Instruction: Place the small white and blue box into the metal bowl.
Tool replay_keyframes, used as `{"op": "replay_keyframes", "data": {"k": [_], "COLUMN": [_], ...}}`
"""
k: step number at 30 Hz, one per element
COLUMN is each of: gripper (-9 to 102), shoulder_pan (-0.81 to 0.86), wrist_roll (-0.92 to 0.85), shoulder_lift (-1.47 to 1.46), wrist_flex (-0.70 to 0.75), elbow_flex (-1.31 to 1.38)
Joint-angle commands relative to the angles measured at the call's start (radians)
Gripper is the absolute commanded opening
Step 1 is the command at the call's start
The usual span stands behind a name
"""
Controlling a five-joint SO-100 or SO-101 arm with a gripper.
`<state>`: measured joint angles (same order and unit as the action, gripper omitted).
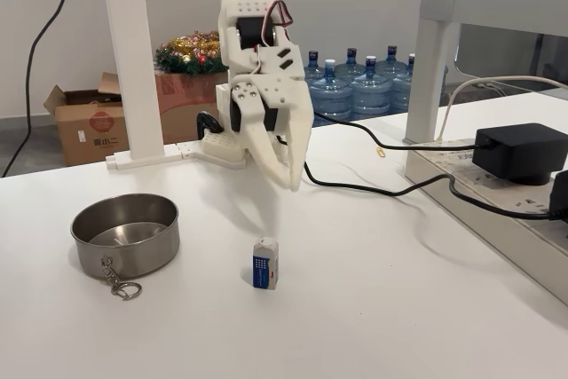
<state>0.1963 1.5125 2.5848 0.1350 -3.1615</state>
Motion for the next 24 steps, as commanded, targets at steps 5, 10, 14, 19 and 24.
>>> {"op": "replay_keyframes", "data": {"k": [5,10,14,19,24], "gripper": [-5,-5,-5,-5,-3], "shoulder_pan": [0.011,0.048,0.087,0.117,0.118], "wrist_roll": [0.006,0.006,0.006,0.006,0.006], "shoulder_lift": [-0.147,-0.224,-0.282,-0.327,-0.360], "wrist_flex": [-0.227,-0.330,-0.400,-0.454,-0.491], "elbow_flex": [-0.043,-0.043,-0.041,-0.041,-0.041]}}
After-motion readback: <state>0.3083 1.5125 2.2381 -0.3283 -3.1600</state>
